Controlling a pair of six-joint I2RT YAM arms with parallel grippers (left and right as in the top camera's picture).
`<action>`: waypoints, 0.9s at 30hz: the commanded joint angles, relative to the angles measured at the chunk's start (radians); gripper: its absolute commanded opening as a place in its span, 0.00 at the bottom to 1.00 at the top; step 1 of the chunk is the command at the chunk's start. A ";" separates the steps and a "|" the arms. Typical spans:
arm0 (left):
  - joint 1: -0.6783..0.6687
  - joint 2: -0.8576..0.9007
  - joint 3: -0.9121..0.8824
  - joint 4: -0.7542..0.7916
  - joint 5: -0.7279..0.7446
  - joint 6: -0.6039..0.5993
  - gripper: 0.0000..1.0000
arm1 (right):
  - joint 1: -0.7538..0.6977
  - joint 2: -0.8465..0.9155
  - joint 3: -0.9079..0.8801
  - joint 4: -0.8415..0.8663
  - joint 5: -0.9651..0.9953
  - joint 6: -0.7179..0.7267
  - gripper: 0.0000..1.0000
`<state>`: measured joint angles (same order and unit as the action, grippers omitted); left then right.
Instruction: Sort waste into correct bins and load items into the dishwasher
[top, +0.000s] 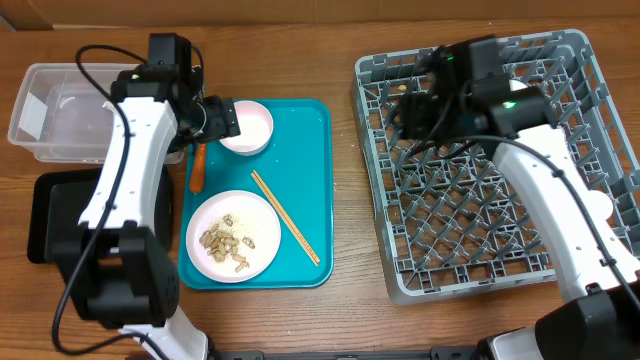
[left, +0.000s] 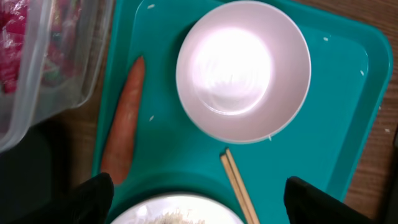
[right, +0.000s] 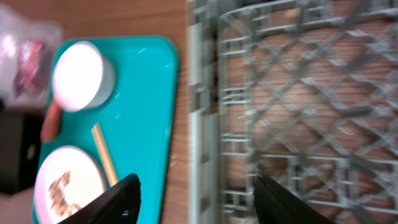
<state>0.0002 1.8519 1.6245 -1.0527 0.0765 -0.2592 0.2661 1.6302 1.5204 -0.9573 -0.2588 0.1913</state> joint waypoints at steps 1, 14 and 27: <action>-0.007 0.093 0.014 0.067 -0.006 -0.027 0.88 | 0.062 0.001 0.011 0.006 -0.012 -0.024 0.62; -0.008 0.273 0.014 0.171 0.034 -0.060 0.04 | 0.095 0.001 0.011 -0.024 -0.001 -0.024 0.62; -0.080 0.257 0.015 0.010 0.133 -0.032 0.04 | 0.092 0.001 0.011 -0.089 0.150 -0.020 0.65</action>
<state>-0.0410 2.1139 1.6272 -1.0332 0.1844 -0.3119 0.3580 1.6302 1.5204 -1.0420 -0.1471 0.1787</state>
